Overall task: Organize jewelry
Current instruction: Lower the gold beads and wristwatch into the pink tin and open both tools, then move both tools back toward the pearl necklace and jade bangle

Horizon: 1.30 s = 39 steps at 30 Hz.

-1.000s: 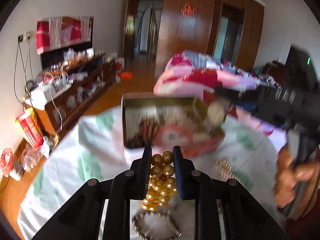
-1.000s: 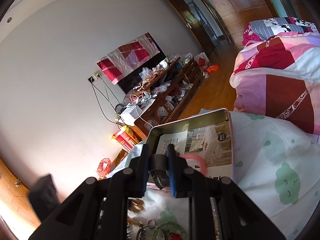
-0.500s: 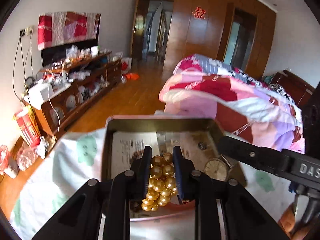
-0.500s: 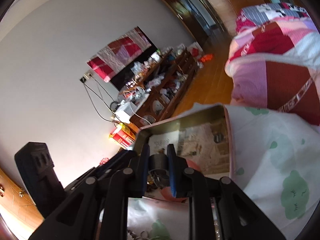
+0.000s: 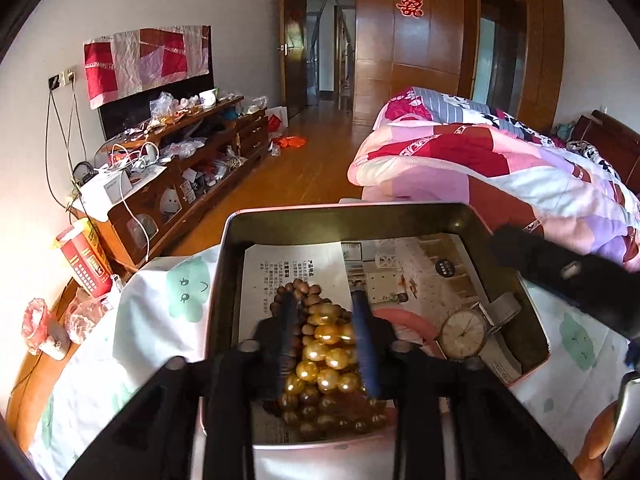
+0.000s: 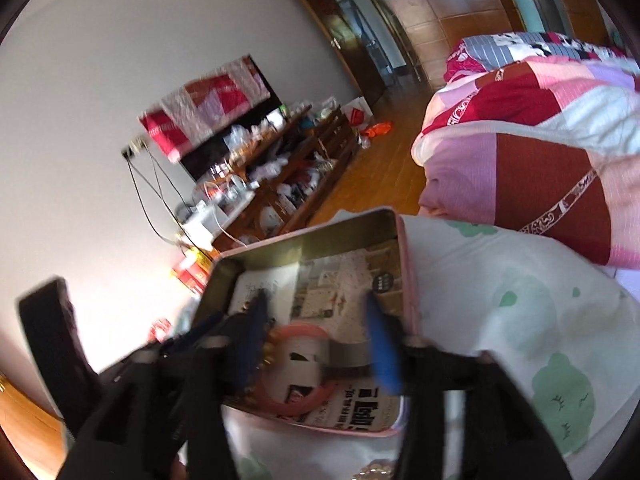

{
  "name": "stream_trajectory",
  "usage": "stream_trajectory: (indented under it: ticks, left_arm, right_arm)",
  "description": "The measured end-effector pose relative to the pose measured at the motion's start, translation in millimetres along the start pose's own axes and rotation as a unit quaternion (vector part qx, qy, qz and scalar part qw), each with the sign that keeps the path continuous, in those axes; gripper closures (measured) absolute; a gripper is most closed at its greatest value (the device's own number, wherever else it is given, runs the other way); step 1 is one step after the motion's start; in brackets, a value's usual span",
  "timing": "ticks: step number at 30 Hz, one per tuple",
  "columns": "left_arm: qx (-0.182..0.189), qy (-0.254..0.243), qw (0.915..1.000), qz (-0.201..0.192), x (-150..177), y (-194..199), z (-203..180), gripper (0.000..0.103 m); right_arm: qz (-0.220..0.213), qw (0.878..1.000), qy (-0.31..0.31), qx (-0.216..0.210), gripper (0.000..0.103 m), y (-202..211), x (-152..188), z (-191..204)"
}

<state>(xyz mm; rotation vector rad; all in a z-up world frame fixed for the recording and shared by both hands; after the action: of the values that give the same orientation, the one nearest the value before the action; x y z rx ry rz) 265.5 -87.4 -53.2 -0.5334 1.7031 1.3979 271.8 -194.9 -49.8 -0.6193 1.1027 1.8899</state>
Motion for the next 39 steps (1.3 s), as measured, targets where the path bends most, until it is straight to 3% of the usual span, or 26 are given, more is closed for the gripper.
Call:
stream_trajectory:
  ticks: [2,6,11,14,20,23,35,39]
  left_arm:
    - [-0.007,0.004,0.9999,-0.008,-1.8,3.2,2.0,0.048]
    - [-0.019,0.002,0.9994,-0.028,-6.9,11.3,3.2,0.043]
    - [-0.028,0.019,0.999,-0.03,-4.4,20.1,8.5,0.042]
    - [-0.032,0.021,0.9986,-0.035,-0.8,29.2,8.4,0.042]
    - [-0.062,0.012,0.9971,-0.043,14.5,53.6,11.1,0.041]
    - [-0.066,0.021,0.9968,-0.04,26.0,64.5,14.3,0.041]
    - [-0.123,0.035,0.9902,-0.057,57.5,93.5,26.7,0.041]
    - [-0.13,0.036,0.9895,-0.052,69.8,94.3,27.5,0.041]
  right_arm:
    - [-0.024,1.0,-0.007,-0.003,0.031,8.9,-6.1,-1.4]
    - [-0.046,0.999,0.006,0.027,0.031,14.7,-10.8,-3.5]
    - [-0.046,0.997,0.021,0.065,0.031,18.0,-10.1,-5.3]
    - [-0.058,0.994,0.034,0.088,0.017,29.6,-8.8,-5.1]
    - [-0.065,0.988,0.052,0.13,0.016,54.5,4.0,-11.9]
    - [-0.07,0.984,0.054,0.156,0.01,68.5,13.1,-19.4]
    - [-0.085,0.977,0.072,0.182,0.01,102.3,41.9,-19.5]
    - [-0.119,0.964,0.087,0.222,0.01,113.2,41.0,-17.8]
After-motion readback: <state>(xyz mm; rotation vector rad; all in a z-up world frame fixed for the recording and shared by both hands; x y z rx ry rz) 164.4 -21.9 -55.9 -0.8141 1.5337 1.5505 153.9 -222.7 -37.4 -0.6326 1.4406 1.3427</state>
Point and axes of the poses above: each gripper's, at about its wrist camera, not at the fingertips, and y roughly against the way its jaws point, z to its left, x to its underside, the point moved 7 cm from there along -y, roughly the way its jaws point, and after that the axes turned 5 degrees about -z, right-handed, at the moved point
